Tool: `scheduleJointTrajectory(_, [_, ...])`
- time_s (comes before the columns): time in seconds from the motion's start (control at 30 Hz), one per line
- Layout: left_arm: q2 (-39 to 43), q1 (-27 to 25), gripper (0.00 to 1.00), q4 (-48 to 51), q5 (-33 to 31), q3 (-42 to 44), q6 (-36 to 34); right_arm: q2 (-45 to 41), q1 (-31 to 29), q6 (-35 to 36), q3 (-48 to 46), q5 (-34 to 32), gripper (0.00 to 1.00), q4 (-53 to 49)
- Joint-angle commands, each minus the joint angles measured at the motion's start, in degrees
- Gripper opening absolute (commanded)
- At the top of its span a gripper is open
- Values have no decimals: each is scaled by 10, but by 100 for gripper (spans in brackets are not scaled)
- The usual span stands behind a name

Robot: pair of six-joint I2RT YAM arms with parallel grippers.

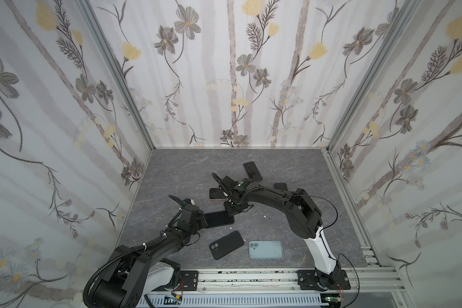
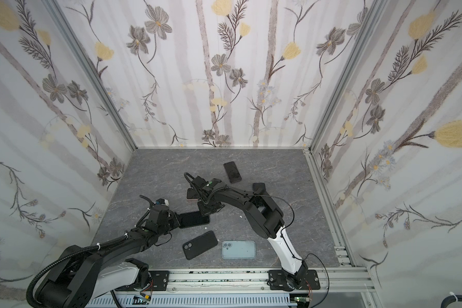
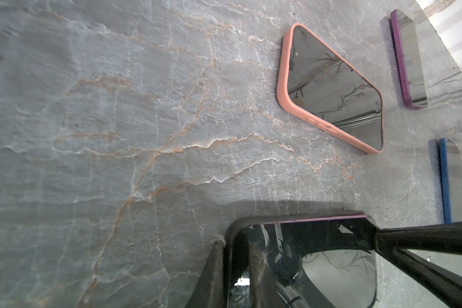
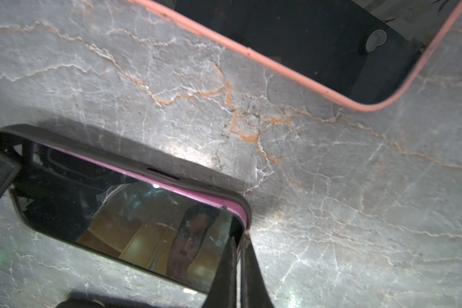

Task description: Put the phone into the phone case

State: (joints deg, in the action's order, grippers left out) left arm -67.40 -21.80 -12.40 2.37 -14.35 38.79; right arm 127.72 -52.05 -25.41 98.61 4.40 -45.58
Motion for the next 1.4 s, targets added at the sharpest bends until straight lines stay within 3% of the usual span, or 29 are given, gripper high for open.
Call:
scheduleJointTrajectory(0.0, [-3, 0, 16, 27, 0, 4, -4, 30, -2, 10, -21, 31, 5, 10])
scheduleJointTrajectory(0.37, [-4, 0, 16, 27, 0, 4, -3, 47, -1, 9, -39, 44, 5, 26])
scheduleJointTrajectory(0.6, [3, 0, 16, 30, -4, 1, -1, -9, -1, 5, -27, 19, 8, 25])
scheduleJointTrajectory(0.83, [88, 1, 21, 92, -20, -46, 3, -101, -8, 129, -26, 1, 38, 84])
scheduleJointTrajectory(1.0, [161, 1, 33, 158, -49, -108, -20, -156, -11, 291, -54, 41, 65, 141])
scheduleJointTrajectory(1.1, [203, 1, 44, 191, -66, -141, -36, -178, -11, 400, -91, 76, 99, 180])
scheduleJointTrajectory(1.3, [268, 2, 57, 237, -106, -181, -96, -126, -12, 525, -81, 74, 100, 159])
scheduleJointTrajectory(1.37, [285, 2, 71, 245, -133, -178, -115, -107, -14, 553, -88, 75, 100, 163])
